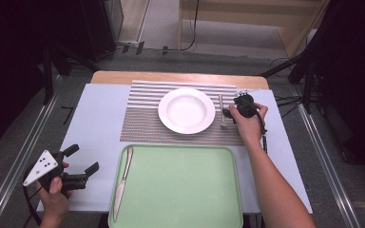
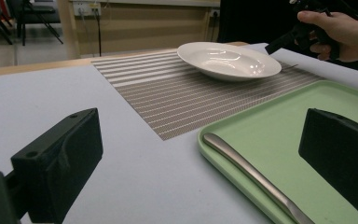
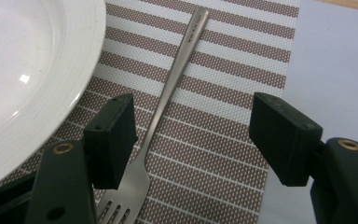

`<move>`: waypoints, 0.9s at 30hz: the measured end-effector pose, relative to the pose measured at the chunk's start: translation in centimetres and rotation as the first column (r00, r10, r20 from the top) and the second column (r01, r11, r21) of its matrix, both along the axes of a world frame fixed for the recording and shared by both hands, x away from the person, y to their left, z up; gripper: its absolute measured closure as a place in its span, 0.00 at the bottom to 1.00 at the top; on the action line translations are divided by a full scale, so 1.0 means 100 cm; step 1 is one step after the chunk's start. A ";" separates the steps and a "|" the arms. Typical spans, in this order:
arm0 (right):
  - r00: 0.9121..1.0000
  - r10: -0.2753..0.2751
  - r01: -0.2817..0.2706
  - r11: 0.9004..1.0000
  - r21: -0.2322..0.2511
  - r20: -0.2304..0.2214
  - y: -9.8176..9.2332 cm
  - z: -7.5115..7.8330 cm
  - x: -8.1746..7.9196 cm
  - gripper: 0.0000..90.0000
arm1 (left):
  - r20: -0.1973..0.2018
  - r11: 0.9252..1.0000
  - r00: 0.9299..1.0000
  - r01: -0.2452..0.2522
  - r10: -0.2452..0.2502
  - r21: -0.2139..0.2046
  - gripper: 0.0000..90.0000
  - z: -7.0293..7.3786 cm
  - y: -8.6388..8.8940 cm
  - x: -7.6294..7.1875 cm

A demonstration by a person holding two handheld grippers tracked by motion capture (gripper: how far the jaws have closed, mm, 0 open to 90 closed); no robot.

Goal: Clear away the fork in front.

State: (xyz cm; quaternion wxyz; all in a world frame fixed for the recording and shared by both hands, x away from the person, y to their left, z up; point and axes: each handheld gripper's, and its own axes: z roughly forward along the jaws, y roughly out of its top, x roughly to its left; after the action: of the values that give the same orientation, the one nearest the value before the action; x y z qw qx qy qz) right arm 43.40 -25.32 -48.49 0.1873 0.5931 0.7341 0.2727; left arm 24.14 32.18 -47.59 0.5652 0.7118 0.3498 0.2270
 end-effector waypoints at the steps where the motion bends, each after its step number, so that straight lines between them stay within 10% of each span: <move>1: 1.000 0.000 0.000 1.000 -0.005 -0.003 0.001 0.000 0.001 0.36 | 0.000 1.000 1.000 0.000 0.000 -0.001 0.00 0.000 0.000 0.000; 10: 1.000 -0.003 0.003 1.000 0.007 -0.004 0.011 0.003 0.007 0.44 | 0.000 1.000 1.000 0.006 -0.006 0.004 0.00 0.001 -0.001 0.001; 17: 0.998 -0.053 0.052 0.996 -0.075 -0.018 0.022 -0.004 0.014 0.59 | 0.001 1.000 1.000 0.005 -0.005 -0.002 0.00 0.003 -0.002 0.000; 27: 0.990 -0.121 0.120 0.993 -0.023 -0.067 0.028 -0.017 0.025 0.72 | 0.008 0.999 0.999 0.033 -0.033 0.032 0.00 0.003 -0.009 -0.002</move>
State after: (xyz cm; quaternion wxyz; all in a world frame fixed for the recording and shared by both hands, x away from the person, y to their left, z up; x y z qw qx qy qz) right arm 45.88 -22.49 -50.17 0.1839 0.6434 0.7055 0.2334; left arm 23.97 31.32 -47.27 0.5591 0.7253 0.3319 0.2263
